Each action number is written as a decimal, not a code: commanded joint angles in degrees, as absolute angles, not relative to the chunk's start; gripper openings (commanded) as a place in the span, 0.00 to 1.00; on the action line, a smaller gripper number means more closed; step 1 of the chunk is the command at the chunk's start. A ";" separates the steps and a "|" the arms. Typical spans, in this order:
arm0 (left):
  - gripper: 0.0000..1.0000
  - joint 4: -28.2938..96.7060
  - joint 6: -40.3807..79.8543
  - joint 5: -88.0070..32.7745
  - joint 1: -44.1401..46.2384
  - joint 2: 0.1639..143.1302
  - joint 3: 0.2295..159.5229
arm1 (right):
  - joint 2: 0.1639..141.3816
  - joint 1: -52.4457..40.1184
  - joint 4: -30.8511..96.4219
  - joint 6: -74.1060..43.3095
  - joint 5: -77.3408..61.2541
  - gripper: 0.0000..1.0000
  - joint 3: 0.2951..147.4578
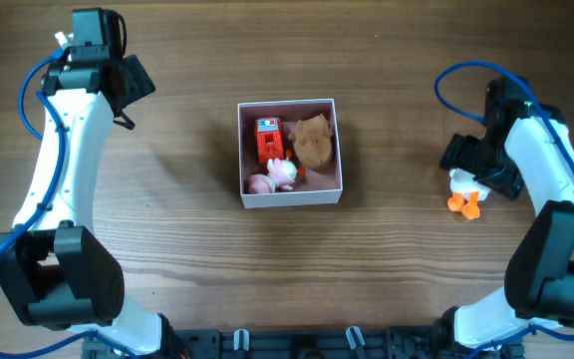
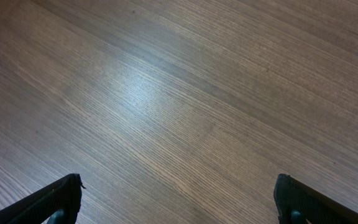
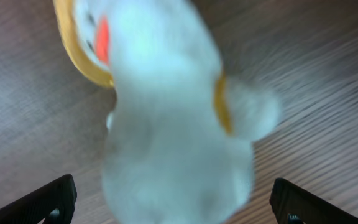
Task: Pack container
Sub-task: 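Carry the white duck with the right gripper over the box, then lower the duck into the box with the right gripper and release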
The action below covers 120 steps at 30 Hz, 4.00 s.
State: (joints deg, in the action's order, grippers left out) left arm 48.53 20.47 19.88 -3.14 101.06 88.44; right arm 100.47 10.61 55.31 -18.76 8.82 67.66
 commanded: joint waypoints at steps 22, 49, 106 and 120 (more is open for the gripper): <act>1.00 48.47 19.97 20.40 -3.33 101.30 88.01 | 97.95 -7.86 74.54 0.27 -16.10 0.04 96.62; 1.00 48.47 19.97 20.40 -3.33 101.30 88.01 | 110.87 -32.38 64.97 40.42 -7.25 0.04 96.95; 1.00 48.47 19.97 20.40 -3.33 101.30 88.01 | 118.54 -32.03 74.32 24.03 -19.40 0.04 101.62; 1.00 48.47 19.97 20.40 -3.33 101.30 88.01 | 118.72 -32.29 73.12 23.75 -19.44 0.04 98.04</act>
State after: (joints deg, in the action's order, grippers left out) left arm 48.56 20.47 19.88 -3.14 101.06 88.44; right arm 118.02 -32.08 73.95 24.47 -18.04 98.35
